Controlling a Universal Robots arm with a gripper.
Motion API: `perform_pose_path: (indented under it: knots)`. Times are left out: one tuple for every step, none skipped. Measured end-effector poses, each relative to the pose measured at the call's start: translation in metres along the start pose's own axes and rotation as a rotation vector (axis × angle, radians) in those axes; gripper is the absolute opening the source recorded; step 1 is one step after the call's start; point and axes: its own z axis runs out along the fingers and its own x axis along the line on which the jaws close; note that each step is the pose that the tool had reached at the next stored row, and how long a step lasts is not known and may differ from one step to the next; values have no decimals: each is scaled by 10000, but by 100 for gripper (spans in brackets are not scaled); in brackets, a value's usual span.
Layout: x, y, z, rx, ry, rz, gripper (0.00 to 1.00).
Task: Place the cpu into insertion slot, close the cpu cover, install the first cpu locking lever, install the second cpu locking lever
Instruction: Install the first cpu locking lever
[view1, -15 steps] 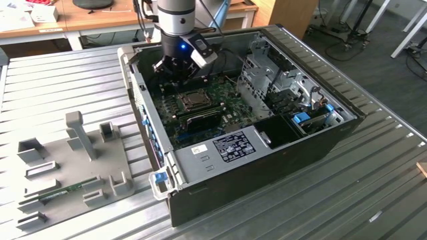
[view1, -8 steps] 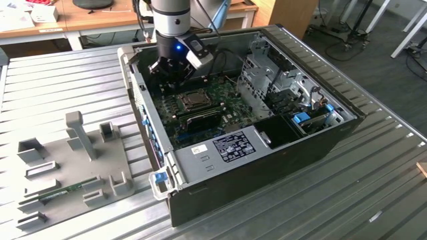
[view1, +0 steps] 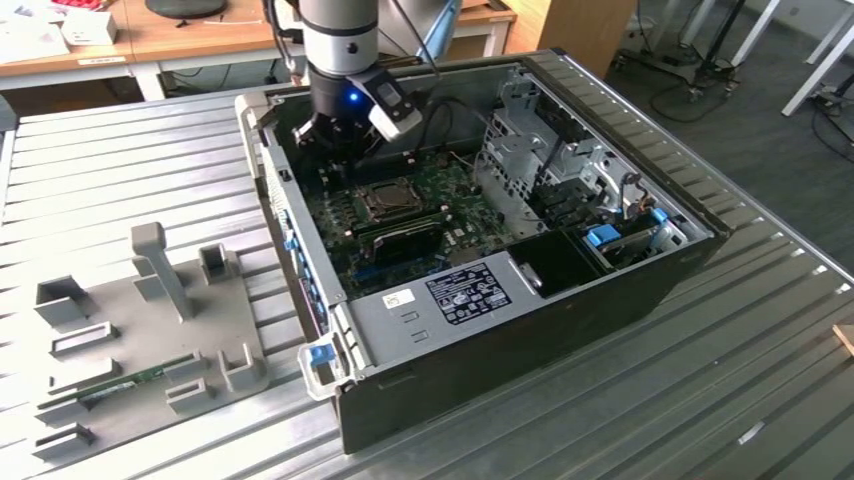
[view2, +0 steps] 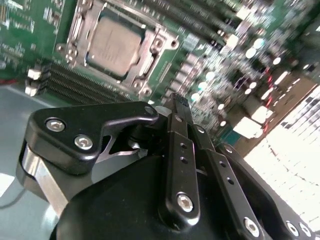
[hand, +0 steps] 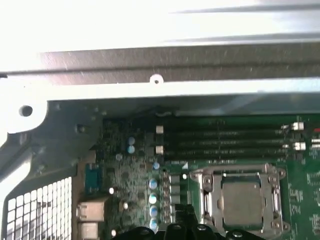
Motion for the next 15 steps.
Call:
perform_pose_path:
  knots:
    - [2, 0, 0, -101, -4, 3, 11]
    - [5, -1, 0, -181, -7, 7, 11]
    - [7, -1, 0, -222, -9, 8, 11]
    - [9, 0, 0, -233, -11, 10, 11]
    - [13, 0, 0, -236, -14, 9, 11]
    - [20, -1, 0, -237, -20, 8, 11]
    - [31, -2, -1, -237, -29, 6, 11]
    - [45, -2, -1, -237, -42, 5, 11]
    - [55, -3, -1, -238, -55, 4, 11]
    - [62, -3, -1, -242, -65, 4, 11]
    - [65, -3, -2, -259, -75, 4, 11]
    - [67, -3, -1, -289, -85, 4, 11]
    - [70, -3, -2, -315, -91, 3, 11]
    - [74, -3, -2, -331, -96, 5, 11]
    - [77, -3, -3, -344, -103, 5, 11]
